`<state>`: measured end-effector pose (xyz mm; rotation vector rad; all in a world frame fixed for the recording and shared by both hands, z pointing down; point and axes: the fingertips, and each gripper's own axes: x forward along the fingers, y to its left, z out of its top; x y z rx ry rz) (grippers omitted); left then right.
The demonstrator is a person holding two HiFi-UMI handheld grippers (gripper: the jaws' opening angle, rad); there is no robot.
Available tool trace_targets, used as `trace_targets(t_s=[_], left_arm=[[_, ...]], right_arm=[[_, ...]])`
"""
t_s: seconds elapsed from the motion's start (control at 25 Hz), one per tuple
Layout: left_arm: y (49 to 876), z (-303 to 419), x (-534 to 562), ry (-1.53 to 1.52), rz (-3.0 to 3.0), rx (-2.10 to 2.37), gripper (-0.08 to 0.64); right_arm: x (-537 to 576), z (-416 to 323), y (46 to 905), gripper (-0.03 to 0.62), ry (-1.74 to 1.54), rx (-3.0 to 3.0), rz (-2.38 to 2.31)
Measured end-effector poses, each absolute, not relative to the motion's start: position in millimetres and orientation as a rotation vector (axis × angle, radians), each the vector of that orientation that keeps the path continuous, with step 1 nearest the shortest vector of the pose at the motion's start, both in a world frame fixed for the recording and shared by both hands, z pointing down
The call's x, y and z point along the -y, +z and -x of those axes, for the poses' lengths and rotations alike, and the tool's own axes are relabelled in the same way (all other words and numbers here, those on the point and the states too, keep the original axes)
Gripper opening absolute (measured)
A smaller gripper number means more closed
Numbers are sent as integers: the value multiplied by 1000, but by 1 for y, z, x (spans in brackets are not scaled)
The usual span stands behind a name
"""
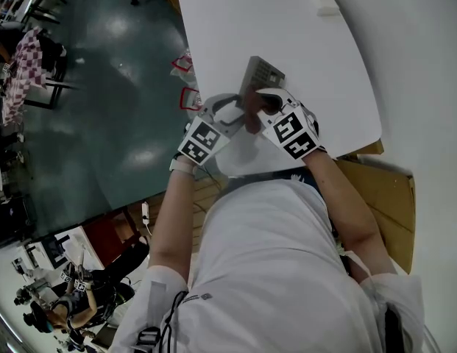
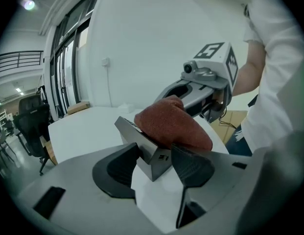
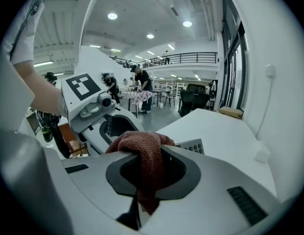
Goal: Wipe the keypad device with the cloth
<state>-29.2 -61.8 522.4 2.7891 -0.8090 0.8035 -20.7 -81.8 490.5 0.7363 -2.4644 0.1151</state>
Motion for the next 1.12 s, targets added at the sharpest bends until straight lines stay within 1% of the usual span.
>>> trace_targets(t_s=[0.28, 0.48, 1.12], left_arm=[[525, 29, 66, 846, -2784, 820, 213], [527, 29, 65, 834, -2777, 818, 213], [531, 26, 67, 794, -2747, 788, 224]], right_arm=[[79, 33, 499, 38, 17, 2407, -721], [77, 33, 503, 38, 24, 2404, -732], [74, 1, 536, 38, 312, 2397, -733]])
